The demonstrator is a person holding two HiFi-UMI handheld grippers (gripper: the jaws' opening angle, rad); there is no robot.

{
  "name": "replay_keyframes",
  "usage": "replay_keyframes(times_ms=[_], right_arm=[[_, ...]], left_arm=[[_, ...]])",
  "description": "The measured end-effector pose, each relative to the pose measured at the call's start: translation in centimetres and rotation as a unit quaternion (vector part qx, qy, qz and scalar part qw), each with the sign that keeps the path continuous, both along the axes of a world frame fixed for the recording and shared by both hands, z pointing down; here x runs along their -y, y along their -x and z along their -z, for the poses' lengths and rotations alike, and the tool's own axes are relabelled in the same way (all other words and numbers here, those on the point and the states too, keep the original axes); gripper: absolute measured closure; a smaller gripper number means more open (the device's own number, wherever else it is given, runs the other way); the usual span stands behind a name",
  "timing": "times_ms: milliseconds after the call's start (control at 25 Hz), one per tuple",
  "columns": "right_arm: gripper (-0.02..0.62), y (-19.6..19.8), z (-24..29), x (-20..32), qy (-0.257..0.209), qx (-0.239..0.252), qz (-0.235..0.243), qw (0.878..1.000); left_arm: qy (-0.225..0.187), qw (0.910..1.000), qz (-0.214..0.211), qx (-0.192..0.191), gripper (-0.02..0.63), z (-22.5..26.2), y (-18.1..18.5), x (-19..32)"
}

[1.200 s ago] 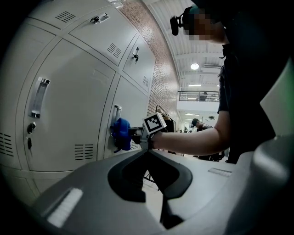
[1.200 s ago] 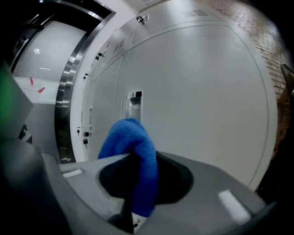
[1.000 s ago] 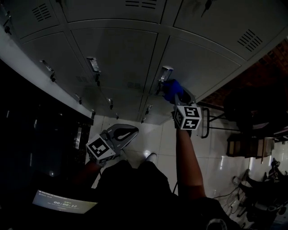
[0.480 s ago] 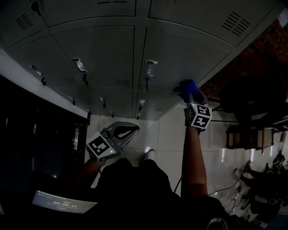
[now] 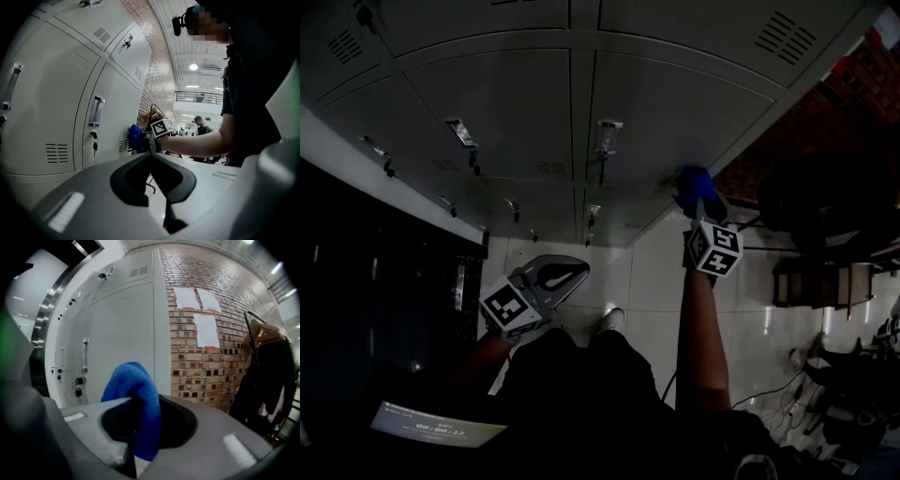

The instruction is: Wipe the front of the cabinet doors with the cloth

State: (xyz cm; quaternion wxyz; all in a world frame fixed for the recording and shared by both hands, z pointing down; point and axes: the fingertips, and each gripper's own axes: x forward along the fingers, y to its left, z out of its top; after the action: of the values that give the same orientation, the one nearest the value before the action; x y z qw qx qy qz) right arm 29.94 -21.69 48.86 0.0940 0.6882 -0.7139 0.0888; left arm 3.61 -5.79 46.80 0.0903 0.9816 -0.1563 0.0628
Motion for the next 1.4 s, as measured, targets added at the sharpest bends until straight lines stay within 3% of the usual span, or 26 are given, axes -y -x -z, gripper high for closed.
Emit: replay_keyframes(times_ms=[360, 640, 1080, 1400], right_arm=[[0.523, 16.5, -2.5, -1.1, 0.017, 0.029, 0.123, 0.992], [0.523, 22.2, -5.4, 1.8, 0.036, 0.033, 0.135, 0.99], [0.523, 19.8, -6.5, 4.9, 0.024, 0.022, 0.086, 0.996], [0.523, 11.2, -7.5, 3.8, 0.029, 0.002, 0.028, 0.999]], left_arm=[[0.0, 0.9999, 0.014, 0.006, 0.603, 0.1, 2.3, 0.3], [0.003, 0.9995, 0.03, -0.002, 0.603, -0.4, 5.8, 0.8], [0.012, 0.9991, 0.038, -0.015, 0.603, -1.8, 8.0, 2.0], [0.006, 0.9994, 0.028, -0.02, 0.603, -2.5, 5.9, 2.4]])
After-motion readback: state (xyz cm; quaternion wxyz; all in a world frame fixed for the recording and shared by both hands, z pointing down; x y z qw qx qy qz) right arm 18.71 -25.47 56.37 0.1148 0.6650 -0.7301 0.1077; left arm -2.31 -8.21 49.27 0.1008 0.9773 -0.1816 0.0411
